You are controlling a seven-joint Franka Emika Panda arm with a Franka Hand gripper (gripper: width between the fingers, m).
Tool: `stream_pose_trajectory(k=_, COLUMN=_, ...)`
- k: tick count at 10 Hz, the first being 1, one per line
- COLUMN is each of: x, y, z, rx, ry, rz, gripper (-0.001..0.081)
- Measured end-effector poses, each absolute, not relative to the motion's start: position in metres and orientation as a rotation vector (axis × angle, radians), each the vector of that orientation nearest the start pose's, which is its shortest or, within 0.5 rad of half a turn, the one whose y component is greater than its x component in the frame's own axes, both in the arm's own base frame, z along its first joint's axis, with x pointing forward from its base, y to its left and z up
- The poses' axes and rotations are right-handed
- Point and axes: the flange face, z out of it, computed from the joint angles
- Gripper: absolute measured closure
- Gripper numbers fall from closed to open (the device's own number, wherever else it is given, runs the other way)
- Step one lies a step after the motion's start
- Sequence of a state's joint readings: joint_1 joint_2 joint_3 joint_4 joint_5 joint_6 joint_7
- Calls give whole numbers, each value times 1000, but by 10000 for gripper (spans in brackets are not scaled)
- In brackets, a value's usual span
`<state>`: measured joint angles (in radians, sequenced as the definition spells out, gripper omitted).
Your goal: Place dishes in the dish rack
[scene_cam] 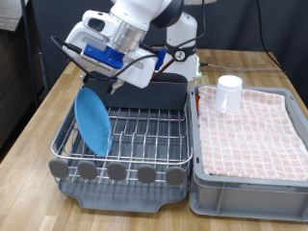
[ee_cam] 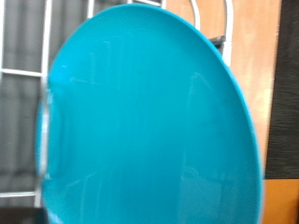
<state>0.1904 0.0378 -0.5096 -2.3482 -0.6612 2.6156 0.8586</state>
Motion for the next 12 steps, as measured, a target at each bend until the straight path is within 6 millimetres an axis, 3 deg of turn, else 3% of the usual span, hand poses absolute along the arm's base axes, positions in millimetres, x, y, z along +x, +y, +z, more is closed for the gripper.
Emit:
stream_pose_trajectory(k=1, x=502, y=-153, z=343, rx=-3213, ry=1080, rz=-514, gripper=114)
stream_pose_trajectory(k=2, x=501, y=-155, z=349, rx=-3177, ry=1076, rz=-473, gripper=114)
stream_pose_trajectory(k=3, x=499, y=-155, z=355, rx=-3151, ry=1071, rz=-445, gripper=38)
stream_pose_trajectory(k=9, x=494, y=-147, z=419, rx=-3133, ry=1097, rz=-393, gripper=4)
stream_pose_trajectory(k=12, x=497, y=-133, z=440, rx=-3129, ry=1117, rz=-373, gripper=4)
